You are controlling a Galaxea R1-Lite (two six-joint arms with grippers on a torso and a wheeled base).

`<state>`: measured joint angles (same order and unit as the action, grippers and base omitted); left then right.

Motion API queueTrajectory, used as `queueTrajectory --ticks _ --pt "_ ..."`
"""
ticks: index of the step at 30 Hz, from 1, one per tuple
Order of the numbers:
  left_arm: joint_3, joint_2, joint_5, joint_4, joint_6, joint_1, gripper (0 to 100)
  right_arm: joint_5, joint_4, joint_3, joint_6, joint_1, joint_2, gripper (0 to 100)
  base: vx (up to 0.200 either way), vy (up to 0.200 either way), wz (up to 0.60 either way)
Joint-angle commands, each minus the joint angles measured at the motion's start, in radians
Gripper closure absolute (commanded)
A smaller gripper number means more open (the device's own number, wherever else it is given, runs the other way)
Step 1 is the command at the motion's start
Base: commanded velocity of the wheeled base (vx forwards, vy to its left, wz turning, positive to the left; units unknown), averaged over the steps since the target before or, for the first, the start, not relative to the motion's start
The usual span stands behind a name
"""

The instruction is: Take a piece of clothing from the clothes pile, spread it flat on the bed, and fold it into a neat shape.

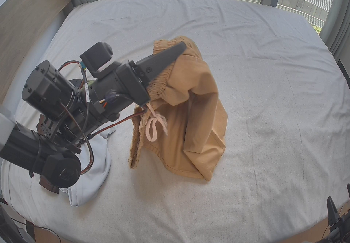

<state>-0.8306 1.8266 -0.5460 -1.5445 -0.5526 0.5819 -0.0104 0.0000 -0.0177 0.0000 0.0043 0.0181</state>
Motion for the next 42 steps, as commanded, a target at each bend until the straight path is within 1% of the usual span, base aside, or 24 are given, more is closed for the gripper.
queueTrajectory --ticks 1,12,15,20,22,24,27,28,30,31,33,34,36,38,42 --pt "-0.025 0.003 0.000 0.000 -0.001 -0.017 100 0.000 0.000 0.018 0.000 0.000 -0.010 0 0.000 0.000 0.00" --pt "-0.031 0.002 -0.002 -0.002 0.000 -0.024 100 0.000 0.000 0.018 0.002 0.000 -0.012 0 0.000 0.000 0.00" --pt "-0.031 0.000 -0.002 -0.002 0.000 -0.025 100 -0.003 -0.002 0.018 0.017 0.000 -0.012 0 0.000 0.000 0.00" --pt "-0.031 -0.004 -0.002 -0.002 0.005 -0.025 100 0.001 -0.009 0.018 0.008 0.000 -0.012 0 0.000 0.000 0.00" --pt "-0.030 -0.006 -0.002 -0.002 0.005 -0.027 100 0.010 -0.040 0.012 0.008 -0.001 -0.012 0 0.000 0.000 0.00" --pt "-0.030 -0.007 -0.002 -0.002 0.003 -0.030 100 0.010 -0.132 -0.071 0.005 -0.007 -0.009 0 0.000 0.000 0.00" --pt "-0.033 -0.007 -0.002 -0.002 0.000 -0.037 100 0.020 -0.149 -0.182 0.003 -0.020 0.088 0 0.000 0.000 0.00" --pt "-0.033 -0.007 -0.002 -0.002 0.000 -0.037 100 0.020 -0.149 -0.182 0.003 -0.020 0.088 0 0.000 0.000 0.00" --pt "-0.033 -0.007 -0.002 -0.002 0.005 -0.036 100 0.041 -0.150 -0.205 0.003 -0.010 0.138 0 0.000 0.000 0.00" --pt "-0.031 -0.007 -0.002 -0.002 0.003 -0.037 100 0.063 -0.149 -0.208 0.005 0.011 0.201 0 0.000 0.000 0.00" --pt "-0.033 -0.006 -0.002 -0.002 0.003 -0.037 100 0.086 -0.152 -0.209 0.006 0.022 0.249 0 0.000 0.000 0.00" --pt "-0.036 -0.007 -0.002 -0.002 0.002 -0.039 100 0.119 -0.160 -0.222 0.014 0.028 0.298 0 0.000 0.000 0.00" --pt "-0.041 -0.006 -0.002 -0.002 0.000 -0.040 100 0.159 -0.161 -0.257 0.020 0.037 0.359 0 0.000 0.000 0.00" --pt "-0.042 -0.006 -0.002 -0.002 0.000 -0.040 100 0.173 -0.175 -0.295 0.017 0.056 0.438 0 0.000 0.000 0.00" --pt "-0.041 0.002 -0.002 -0.002 0.002 -0.040 100 0.176 -0.252 -0.369 0.020 0.120 0.592 0 0.000 0.000 0.00"
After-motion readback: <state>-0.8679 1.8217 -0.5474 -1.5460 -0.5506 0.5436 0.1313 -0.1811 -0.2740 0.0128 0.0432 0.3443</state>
